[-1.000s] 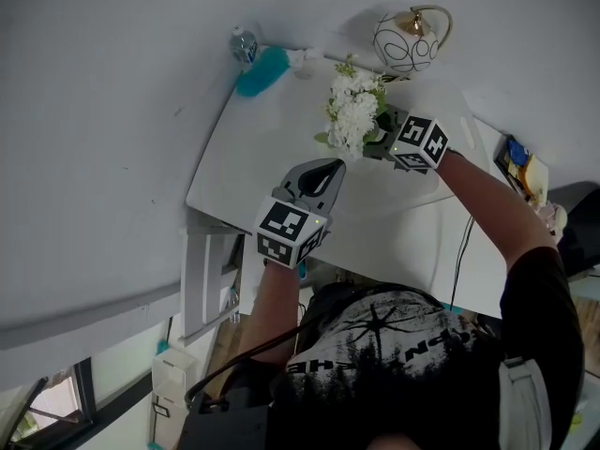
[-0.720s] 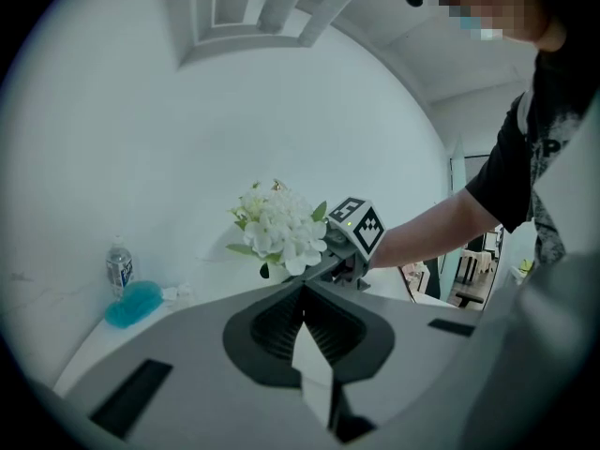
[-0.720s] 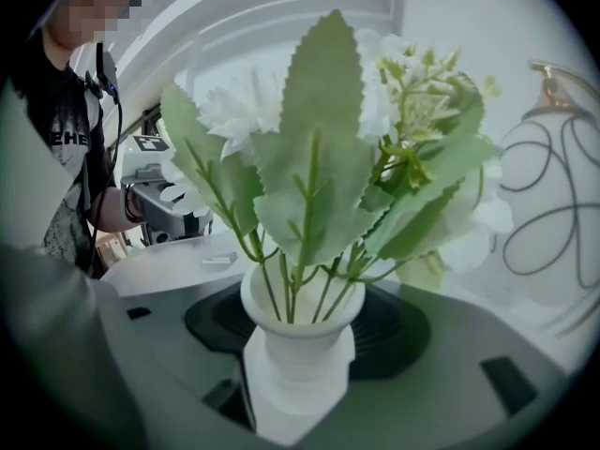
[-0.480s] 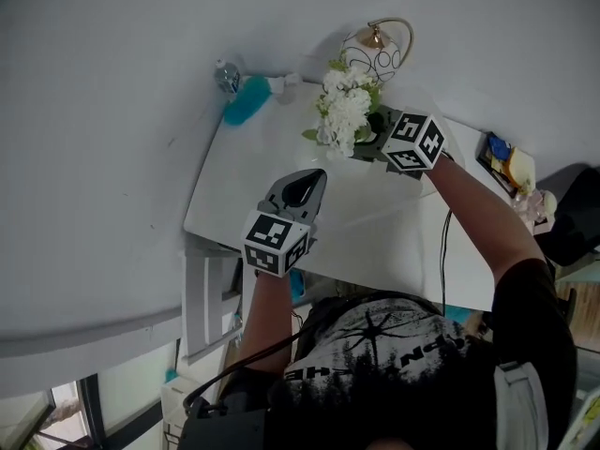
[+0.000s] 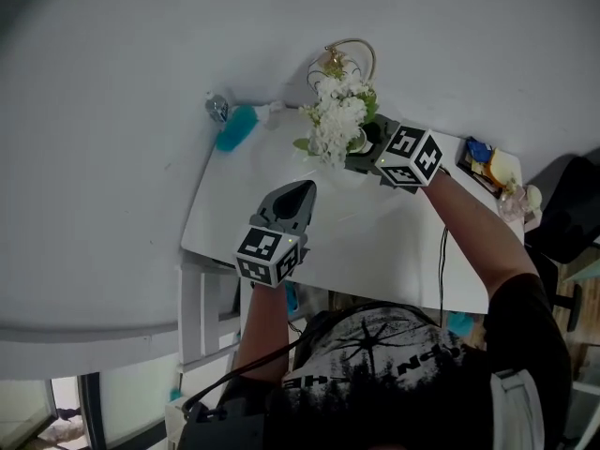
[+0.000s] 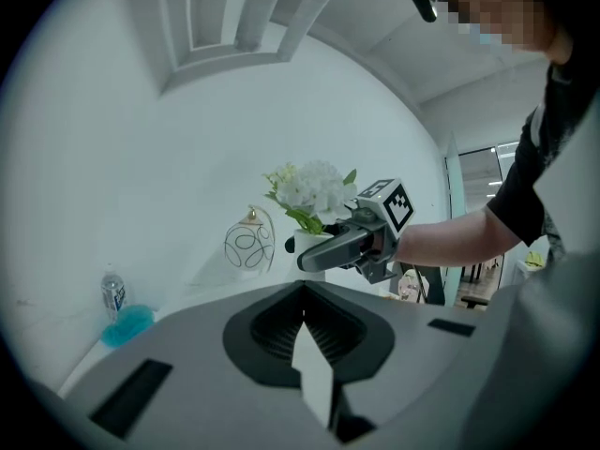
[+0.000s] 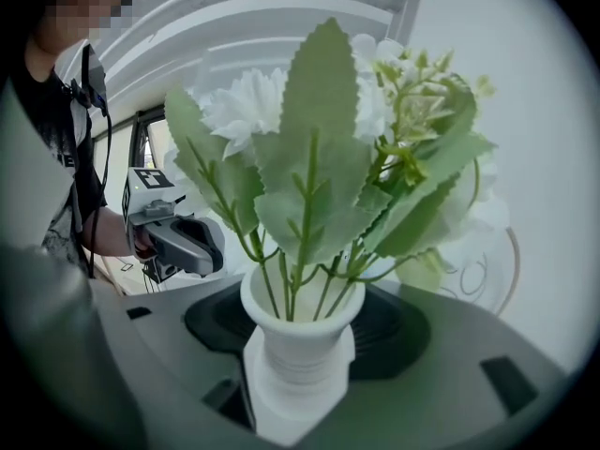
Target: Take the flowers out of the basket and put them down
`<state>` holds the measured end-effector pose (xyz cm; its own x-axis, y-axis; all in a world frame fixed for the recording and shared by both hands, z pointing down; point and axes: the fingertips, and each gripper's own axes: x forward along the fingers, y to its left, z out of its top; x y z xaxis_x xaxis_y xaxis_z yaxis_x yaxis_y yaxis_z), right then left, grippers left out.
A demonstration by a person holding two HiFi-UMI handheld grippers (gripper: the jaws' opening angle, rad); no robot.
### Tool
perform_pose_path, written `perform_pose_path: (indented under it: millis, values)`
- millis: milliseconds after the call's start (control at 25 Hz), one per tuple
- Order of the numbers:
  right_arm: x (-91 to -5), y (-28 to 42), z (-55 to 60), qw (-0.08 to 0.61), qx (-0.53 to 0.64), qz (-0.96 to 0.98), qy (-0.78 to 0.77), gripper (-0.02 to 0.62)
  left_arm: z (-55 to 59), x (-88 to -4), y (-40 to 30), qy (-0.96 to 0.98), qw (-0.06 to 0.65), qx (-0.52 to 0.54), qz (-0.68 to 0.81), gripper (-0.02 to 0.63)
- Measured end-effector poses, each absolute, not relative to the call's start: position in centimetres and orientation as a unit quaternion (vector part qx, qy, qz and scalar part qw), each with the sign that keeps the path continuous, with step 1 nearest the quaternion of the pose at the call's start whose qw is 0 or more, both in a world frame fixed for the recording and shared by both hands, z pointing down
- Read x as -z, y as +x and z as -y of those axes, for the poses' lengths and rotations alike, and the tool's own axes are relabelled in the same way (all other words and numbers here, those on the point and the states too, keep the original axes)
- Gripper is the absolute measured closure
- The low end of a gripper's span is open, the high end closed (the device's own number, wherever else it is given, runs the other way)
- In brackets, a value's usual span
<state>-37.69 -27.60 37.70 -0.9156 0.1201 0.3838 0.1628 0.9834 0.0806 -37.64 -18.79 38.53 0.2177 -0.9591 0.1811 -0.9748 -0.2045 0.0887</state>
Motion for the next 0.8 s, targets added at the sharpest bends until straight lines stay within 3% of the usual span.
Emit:
perform_pose_path:
  millis: [400, 800]
  values:
    - [-30.4, -29.2, 29.3, 0.144, 0.053, 0.988, -0.021, 0.318, 21.3, -36.0, -30.3, 0.788, 0.074, -0.038, 0.61, 0.595]
    - [-27.7, -22.4, 29.9, 0.142, 0.058, 0.988, 0.023, 0.319, 22.8, -35.3, -24.4, 0.815, 0.069, -0.033, 0.574, 0.595]
